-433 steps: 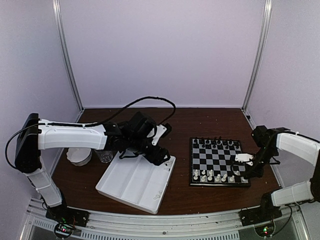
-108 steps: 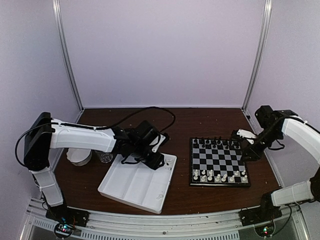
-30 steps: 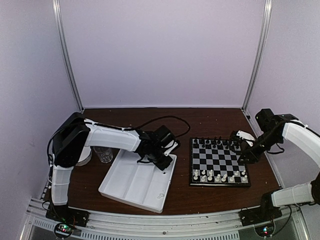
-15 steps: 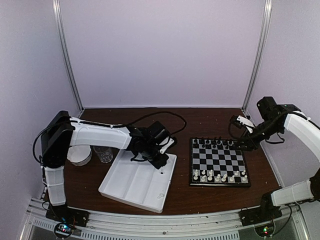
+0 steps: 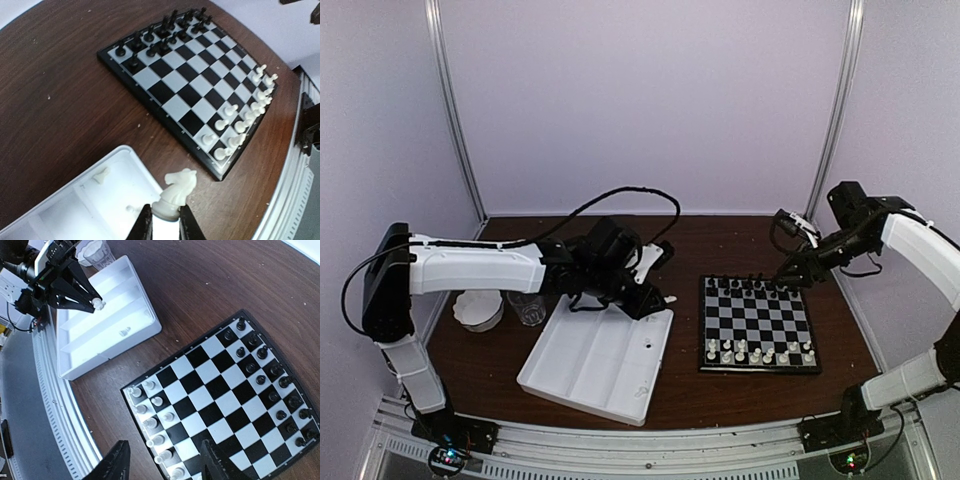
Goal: Set up the chess pieces on the board
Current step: Pass from the left arm to the right
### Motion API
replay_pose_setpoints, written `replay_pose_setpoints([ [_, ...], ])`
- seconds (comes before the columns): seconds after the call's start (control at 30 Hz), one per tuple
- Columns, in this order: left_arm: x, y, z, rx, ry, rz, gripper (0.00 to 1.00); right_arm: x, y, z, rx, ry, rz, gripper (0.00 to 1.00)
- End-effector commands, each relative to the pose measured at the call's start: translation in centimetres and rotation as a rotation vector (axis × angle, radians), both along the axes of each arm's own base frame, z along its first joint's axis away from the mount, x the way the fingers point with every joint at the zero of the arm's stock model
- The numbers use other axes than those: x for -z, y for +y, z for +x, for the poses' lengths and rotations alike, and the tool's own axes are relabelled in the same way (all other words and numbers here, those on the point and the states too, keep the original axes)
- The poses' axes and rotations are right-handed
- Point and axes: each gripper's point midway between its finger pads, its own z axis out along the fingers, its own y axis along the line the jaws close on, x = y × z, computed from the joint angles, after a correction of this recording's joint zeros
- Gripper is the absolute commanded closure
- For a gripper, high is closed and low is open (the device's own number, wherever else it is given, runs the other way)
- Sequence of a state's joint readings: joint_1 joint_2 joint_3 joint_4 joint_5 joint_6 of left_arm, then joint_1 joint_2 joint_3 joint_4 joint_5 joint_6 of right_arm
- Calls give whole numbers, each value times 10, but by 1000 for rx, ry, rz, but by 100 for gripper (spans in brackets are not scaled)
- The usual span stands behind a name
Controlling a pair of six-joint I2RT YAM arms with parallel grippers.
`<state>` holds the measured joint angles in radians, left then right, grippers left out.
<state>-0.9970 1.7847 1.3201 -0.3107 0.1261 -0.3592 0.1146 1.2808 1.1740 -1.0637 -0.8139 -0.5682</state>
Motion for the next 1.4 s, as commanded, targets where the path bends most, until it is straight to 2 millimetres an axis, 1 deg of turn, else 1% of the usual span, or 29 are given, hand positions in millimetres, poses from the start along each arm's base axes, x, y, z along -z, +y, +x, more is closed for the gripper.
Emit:
replay_pose_setpoints([
  [0.0, -45, -25, -16, 89, -1, -217, 87, -19, 32, 8, -63, 40, 164, 49],
  [0.1, -55, -32, -21, 114, -17, -268, 87, -19, 51, 10, -109, 87, 191, 49],
  [0.17, -61, -37, -25, 127, -27, -304, 87, -25, 65, 10, -146, 104, 205, 49],
  [0.2, -62, -39, -27, 135, -27, -316, 87, -27, 75, 7, -172, 114, 210, 49],
  [0.23, -67, -44, -28, 143, -43, -344, 87, -30, 81, 7, -183, 122, 220, 49],
  [0.4, -80, -56, -39, 182, -90, -401, 87, -30, 119, -11, -274, 184, 227, 48],
  [0.5, -84, -58, -43, 189, -97, -419, 86, -24, 135, -21, -312, 195, 196, 48],
  [0.6, -87, -59, -47, 191, -104, -451, 86, -20, 146, -29, -343, 203, 178, 47],
  [0.73, -91, -61, -52, 203, -98, -473, 86, -22, 155, -34, -373, 206, 168, 48],
  [0.87, -94, -61, -53, 205, -108, -481, 86, -22, 159, -37, -389, 212, 166, 52],
  [1.03, -98, -59, -53, 195, -139, -489, 86, -16, 160, -35, -363, 232, 148, 53],
  [1.17, -97, -57, -51, 182, -175, -468, 86, -13, 158, -35, -351, 242, 139, 54],
  [1.23, -97, -57, -51, 176, -193, -458, 86, -13, 158, -36, -348, 249, 140, 55],
  [1.3, -97, -58, -51, 176, -205, -450, 86, -14, 159, -36, -349, 260, 149, 61],
  [1.37, -95, -59, -52, 180, -210, -441, 86, -14, 161, -37, -353, 274, 163, 71],
])
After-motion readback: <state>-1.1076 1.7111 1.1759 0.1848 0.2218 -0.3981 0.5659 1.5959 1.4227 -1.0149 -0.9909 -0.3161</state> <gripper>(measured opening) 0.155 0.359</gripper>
